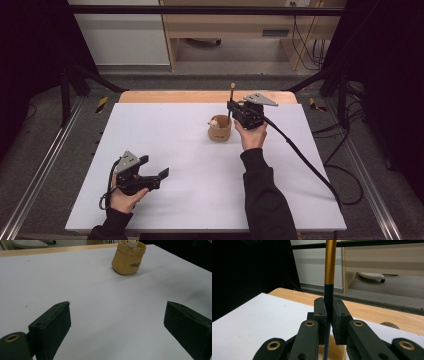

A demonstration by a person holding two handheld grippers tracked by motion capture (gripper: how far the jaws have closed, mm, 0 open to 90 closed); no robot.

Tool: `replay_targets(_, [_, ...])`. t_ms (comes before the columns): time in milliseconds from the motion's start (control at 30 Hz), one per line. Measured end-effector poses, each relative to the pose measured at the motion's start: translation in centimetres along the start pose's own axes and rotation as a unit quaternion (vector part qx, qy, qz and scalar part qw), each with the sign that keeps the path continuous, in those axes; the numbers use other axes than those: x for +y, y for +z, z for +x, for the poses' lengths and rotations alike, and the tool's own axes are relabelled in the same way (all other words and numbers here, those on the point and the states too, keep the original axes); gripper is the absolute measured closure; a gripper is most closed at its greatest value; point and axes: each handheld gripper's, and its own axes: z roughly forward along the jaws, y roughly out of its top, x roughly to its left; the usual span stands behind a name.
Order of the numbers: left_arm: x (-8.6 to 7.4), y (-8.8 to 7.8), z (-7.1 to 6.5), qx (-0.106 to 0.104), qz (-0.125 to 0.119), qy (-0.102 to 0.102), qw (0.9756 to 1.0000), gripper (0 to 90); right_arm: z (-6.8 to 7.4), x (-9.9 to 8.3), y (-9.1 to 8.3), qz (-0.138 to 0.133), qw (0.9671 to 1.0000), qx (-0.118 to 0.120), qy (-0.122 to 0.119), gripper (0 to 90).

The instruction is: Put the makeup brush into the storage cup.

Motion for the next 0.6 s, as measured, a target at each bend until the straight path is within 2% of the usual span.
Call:
replay_targets(300, [0.0, 0.0, 0.0, -0.001, 0.000, 0.001, 1.0000, 6.7, -0.3, -0.3, 1.0, -0.002, 1.0000, -0.005, 0.005, 83.2])
replay_targets(600, [0.0, 0.0, 0.0, -0.001, 0.001, 0.001, 1.0000, 6.7, -0.2, -1.1, 2.2, 0.012, 0.9999, -0.008, 0.010, 83.2])
